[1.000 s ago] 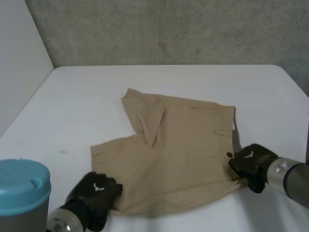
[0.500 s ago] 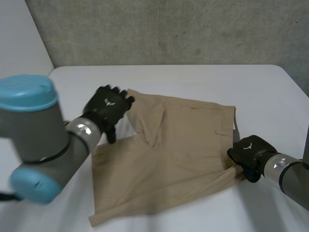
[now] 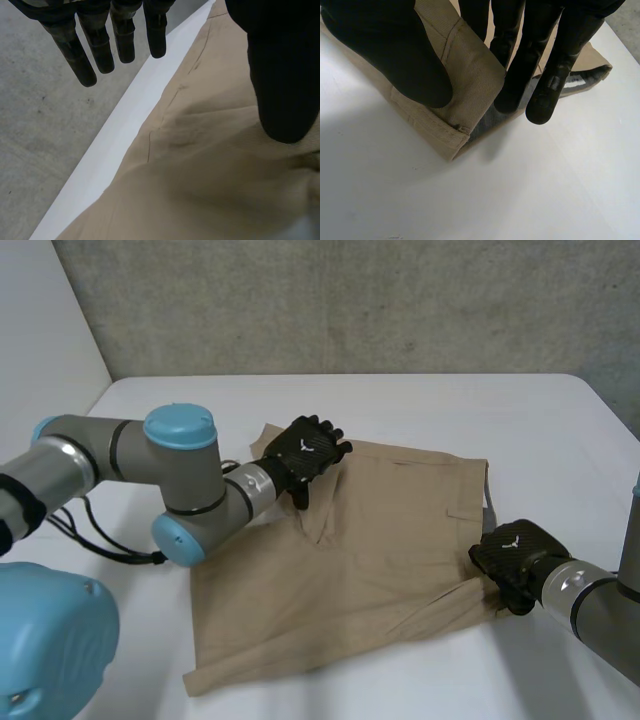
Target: Fold the shorts.
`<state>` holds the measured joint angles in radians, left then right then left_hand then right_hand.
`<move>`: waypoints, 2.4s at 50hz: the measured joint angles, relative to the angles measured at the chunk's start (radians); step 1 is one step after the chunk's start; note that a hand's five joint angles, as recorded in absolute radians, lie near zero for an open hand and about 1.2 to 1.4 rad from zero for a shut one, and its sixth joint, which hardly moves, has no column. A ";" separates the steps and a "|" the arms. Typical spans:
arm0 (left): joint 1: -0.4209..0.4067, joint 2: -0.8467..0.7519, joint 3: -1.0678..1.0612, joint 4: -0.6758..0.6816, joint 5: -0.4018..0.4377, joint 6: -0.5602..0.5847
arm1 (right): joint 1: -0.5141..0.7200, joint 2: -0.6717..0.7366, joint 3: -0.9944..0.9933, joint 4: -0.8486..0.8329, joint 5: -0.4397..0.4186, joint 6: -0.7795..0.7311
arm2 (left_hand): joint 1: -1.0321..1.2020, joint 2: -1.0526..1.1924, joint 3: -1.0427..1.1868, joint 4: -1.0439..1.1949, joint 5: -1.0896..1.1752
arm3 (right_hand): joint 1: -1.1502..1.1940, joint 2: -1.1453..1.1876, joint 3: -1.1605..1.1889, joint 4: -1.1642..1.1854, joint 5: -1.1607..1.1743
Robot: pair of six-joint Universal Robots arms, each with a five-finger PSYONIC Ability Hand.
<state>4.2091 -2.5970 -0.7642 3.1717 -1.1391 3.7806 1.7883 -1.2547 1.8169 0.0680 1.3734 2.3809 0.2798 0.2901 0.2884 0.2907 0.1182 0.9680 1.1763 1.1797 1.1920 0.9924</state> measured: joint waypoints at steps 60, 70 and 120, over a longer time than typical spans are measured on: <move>0.119 0.036 -0.019 -0.301 -0.234 0.345 | -0.001 -0.007 0.018 -0.008 0.000 0.001 | 0.856 0.887 0.885 0.894 0.838 | 0.000 0.000 0.000 0.000 0.002; 0.074 0.206 -0.208 -0.248 -0.256 0.273 | -0.001 -0.008 0.018 -0.009 -0.001 0.001 | 0.422 0.421 0.427 0.417 0.417 | 0.000 0.000 0.000 0.000 0.002; 0.132 0.178 -0.244 -0.125 -0.475 0.214 | 0.000 -0.008 0.026 -0.024 0.010 0.003 | 0.866 0.903 0.898 0.904 0.847 | 0.002 0.000 0.000 0.000 0.002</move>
<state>4.3407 -2.4194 -1.0079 3.0469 -1.6140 3.9950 1.7886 -1.2624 1.8426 0.0441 1.3831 2.3838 1.1457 1.1932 1.1868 1.1947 0.9654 0.9696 1.1763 1.1797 1.1920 0.9943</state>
